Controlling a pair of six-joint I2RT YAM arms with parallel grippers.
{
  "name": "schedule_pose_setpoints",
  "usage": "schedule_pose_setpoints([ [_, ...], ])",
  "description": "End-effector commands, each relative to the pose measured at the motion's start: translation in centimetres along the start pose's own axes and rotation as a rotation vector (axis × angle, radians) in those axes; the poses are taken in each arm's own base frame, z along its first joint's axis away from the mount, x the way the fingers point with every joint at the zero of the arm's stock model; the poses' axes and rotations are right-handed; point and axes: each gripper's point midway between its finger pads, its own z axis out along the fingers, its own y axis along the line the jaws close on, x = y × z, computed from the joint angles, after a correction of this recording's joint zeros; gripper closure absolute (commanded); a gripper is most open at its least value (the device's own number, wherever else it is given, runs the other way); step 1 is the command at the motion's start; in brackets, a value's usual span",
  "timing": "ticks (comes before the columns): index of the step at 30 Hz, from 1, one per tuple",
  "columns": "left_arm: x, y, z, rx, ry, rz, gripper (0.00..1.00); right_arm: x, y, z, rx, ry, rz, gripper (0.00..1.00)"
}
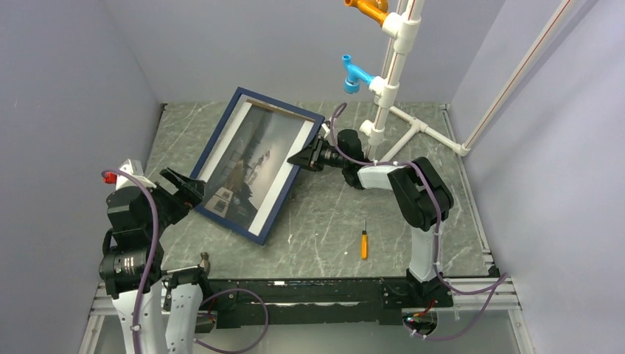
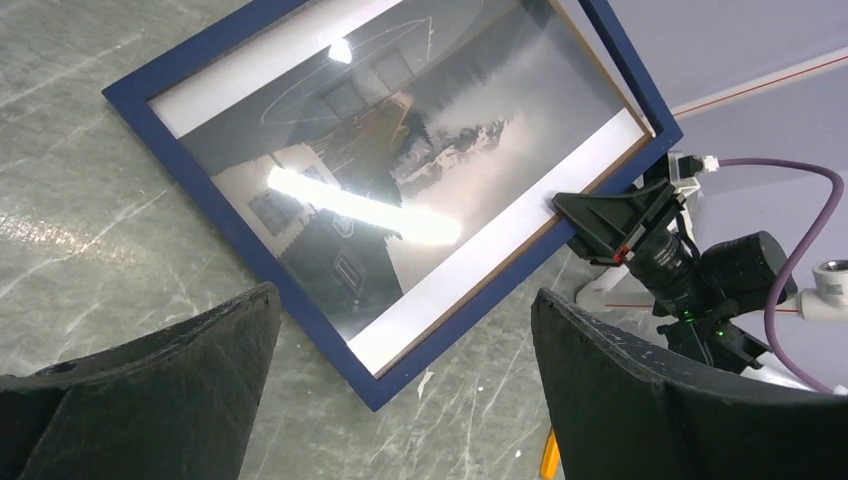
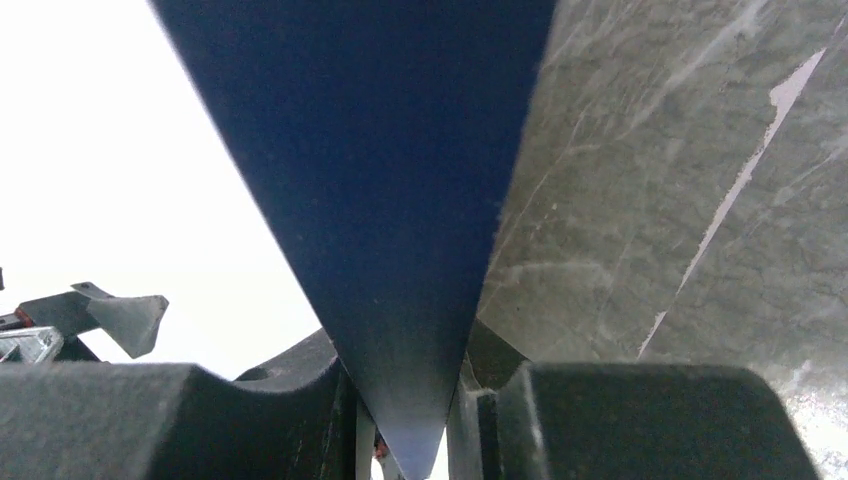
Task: Take the photo out of the frame
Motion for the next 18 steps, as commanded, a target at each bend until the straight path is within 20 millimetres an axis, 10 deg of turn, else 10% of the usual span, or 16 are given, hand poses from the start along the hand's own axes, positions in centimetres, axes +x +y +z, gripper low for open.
schedule_pose_setpoints([
  [1, 0.2, 0.0, 0.7, 0.028, -0.006, 0.033, 0.02, -0.8, -3.4, 0.4, 0.051, 0.012, -0.106, 1.0],
  [9, 1.6, 1.2, 5.1, 0.006, 0.133, 0.097, 0.01, -0.6, -8.9, -0.3, 0.279, 0.034, -0.223, 0.99],
  [18, 1.8, 0.6, 11.3, 0.044, 0.277, 0.058, 0.01, -1.8, -12.5, -1.9, 0.544, 0.003, -0.247, 0.39],
])
